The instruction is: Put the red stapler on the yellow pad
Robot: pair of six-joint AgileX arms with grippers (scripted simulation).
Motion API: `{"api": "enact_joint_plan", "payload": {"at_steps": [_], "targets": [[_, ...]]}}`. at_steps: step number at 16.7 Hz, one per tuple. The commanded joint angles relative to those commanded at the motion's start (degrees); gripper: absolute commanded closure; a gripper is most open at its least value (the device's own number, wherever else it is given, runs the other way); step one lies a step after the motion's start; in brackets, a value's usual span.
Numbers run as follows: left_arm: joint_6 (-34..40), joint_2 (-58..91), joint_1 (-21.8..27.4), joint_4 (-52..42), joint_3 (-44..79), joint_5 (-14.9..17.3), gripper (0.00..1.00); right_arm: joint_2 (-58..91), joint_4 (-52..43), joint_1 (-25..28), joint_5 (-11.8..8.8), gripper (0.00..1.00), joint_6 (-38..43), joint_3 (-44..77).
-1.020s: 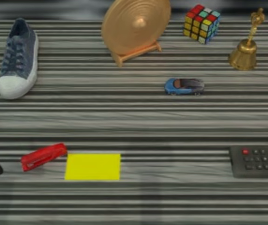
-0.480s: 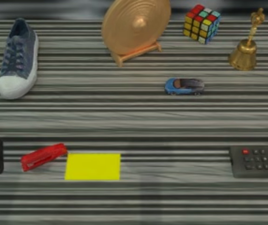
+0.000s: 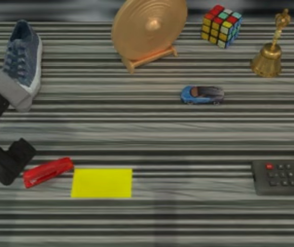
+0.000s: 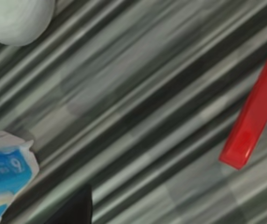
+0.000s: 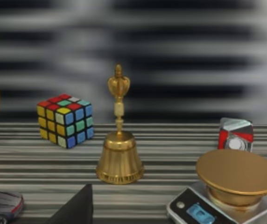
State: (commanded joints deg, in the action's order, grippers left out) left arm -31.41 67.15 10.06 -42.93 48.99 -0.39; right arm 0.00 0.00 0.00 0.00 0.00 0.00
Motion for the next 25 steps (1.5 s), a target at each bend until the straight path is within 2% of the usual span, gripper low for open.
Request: {"api": "enact_joint_plan", "payload": {"at_steps": [6, 11, 18, 25], "targets": [[-11.68, 24.52, 3.85, -15.85, 18.6, 0.04, 0.0, 0.0, 0.0, 0.0, 0.0, 0.0, 0.0, 0.0], [-15.8, 32.93, 5.16, -21.15, 25.55, 0.14, 0.0, 0.0, 0.0, 0.0, 0.0, 0.0, 0.0, 0.0], [-15.87, 33.25, 4.95, -20.17, 24.81, 0.13, 0.0, 0.0, 0.0, 0.0, 0.0, 0.0, 0.0, 0.0], [-16.15, 39.52, 4.97, -4.2, 15.32, 0.16, 0.0, 0.0, 0.0, 0.0, 0.0, 0.0, 0.0, 0.0]]}}
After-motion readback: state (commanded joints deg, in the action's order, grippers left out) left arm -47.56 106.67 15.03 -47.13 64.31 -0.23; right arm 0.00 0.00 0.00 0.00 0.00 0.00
